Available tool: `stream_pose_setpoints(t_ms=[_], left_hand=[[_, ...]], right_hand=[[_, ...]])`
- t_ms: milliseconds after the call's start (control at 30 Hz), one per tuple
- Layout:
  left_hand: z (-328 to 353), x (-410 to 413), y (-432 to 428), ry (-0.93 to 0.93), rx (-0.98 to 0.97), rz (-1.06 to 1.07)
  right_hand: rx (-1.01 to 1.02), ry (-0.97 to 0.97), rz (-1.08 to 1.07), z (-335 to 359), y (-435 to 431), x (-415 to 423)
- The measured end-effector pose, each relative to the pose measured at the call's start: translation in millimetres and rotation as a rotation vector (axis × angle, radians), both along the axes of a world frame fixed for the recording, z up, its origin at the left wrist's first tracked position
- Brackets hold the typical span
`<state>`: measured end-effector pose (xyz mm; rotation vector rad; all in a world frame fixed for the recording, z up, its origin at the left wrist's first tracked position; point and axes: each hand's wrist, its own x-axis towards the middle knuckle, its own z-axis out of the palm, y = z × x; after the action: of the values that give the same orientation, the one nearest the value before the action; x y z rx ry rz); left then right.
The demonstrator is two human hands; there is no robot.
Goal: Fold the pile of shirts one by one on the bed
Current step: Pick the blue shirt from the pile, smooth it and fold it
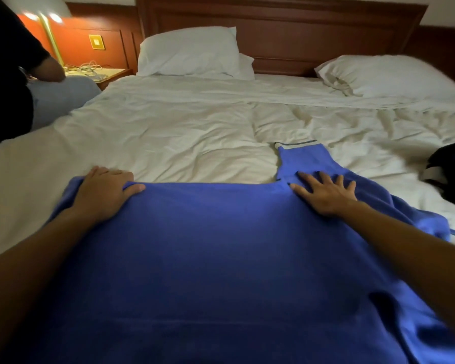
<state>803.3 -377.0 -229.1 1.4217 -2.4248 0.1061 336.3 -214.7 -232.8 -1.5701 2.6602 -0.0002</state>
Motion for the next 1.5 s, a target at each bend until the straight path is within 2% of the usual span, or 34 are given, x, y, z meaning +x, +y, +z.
stream_pose_setpoints(t_ms=[33,100,167,233,333,467,533,667,867,1000,1167,1233,1300,1367,1433,1500], left_hand=[[-1.4,-1.1,0.9,0.021,0.000,-0.007],[-5.9,-1.5,1.9,0.098,-0.018,-0.035],[-9.2,2.4,1.0,0.151,-0.059,-0.098],[-7.4,7.3,1.3,0.167,-0.075,-0.153],[4.0,13.0,8.7,0.132,-0.100,-0.203],[27.4,32.2,28.2,-0.022,-0.350,-0.360],[44.0,46.5,41.6,-0.083,-0.398,-0.447],[65.5,70.8,87.1,-0.186,-0.365,-0.583],[66.8,91.1,154.6,-0.372,-0.299,-0.600],[64.7,100.3,184.8,-0.377,-0.285,-0.550],[54.8,112.4,210.1,-0.268,0.122,-0.252],[56.1,118.3,216.1,-0.161,0.288,-0.186],[60.0,120.4,224.2,-0.009,0.467,-0.116],[61.2,117.8,231.2,0.082,0.578,-0.032],[59.9,110.7,233.9,0.077,0.596,0.057],[56.0,99.9,230.0,-0.007,0.621,0.137]], right_hand=[[-0.065,0.001,0.040,4.3,-8.0,-2.0],[-0.156,0.072,0.271,13.9,-25.0,-5.1],[-0.129,0.187,0.510,26.0,-40.1,-8.7],[-0.074,0.287,0.629,38.7,-49.7,-10.9],[-0.010,0.504,0.743,60.0,-46.2,-14.6],[-0.175,0.567,0.923,97.8,-5.2,-13.8],[-0.175,0.603,1.012,107.1,32.1,-11.0],[-0.055,0.733,0.895,114.0,116.9,-3.7],[-0.094,0.699,0.732,114.3,215.6,23.7],[-0.144,0.659,0.638,119.7,262.8,36.9],[-0.192,0.685,0.656,112.4,299.6,43.9],[-0.228,0.643,0.639,113.4,306.6,40.5],[-0.241,0.569,0.657,116.6,310.1,36.7],[-0.216,0.387,0.687,119.0,312.1,30.1],[-0.167,0.135,0.651,123.6,312.4,26.1],[-0.198,-0.051,0.643,124.3,308.6,22.4]])
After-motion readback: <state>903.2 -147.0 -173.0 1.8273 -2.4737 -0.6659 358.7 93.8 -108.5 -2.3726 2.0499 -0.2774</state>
